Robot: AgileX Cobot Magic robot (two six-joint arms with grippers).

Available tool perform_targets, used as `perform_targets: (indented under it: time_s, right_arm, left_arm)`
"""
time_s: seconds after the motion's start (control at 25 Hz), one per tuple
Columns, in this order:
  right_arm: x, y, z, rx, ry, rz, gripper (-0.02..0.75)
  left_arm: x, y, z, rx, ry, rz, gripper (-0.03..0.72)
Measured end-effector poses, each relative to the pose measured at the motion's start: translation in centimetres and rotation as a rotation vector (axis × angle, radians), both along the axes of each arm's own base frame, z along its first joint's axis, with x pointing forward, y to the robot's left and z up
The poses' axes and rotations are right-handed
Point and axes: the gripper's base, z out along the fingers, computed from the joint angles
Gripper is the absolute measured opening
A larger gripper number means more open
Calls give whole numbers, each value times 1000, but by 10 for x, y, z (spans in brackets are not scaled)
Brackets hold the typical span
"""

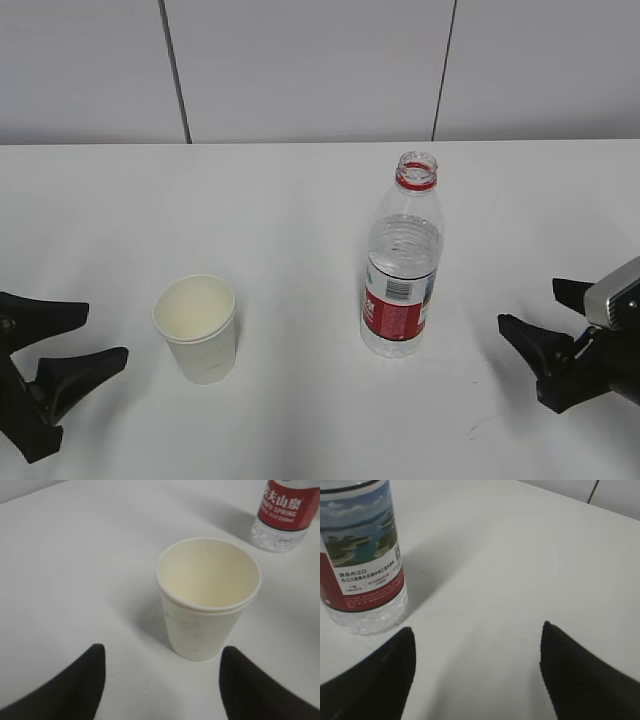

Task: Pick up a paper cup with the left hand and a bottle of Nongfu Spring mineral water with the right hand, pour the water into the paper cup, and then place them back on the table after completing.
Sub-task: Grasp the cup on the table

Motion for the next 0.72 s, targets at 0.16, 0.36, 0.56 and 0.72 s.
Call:
perform_targets:
  time_s: [0.16, 0.36, 0.56, 0.72]
  right_arm:
    - [1, 1, 1, 1, -5, 17, 573]
    - [1, 4, 1, 6, -10, 50, 573]
    - [2, 4, 2, 7, -13, 55, 573]
    - [2, 4, 2, 8, -12, 54, 573]
  left_arm:
    - [0, -2, -10, -23, 47, -16, 496]
    - [4, -4, -20, -94, 58, -21, 607]
    - [18, -6, -35, -107, 66, -65, 620]
    - [26, -7, -49, -109, 105, -98, 620]
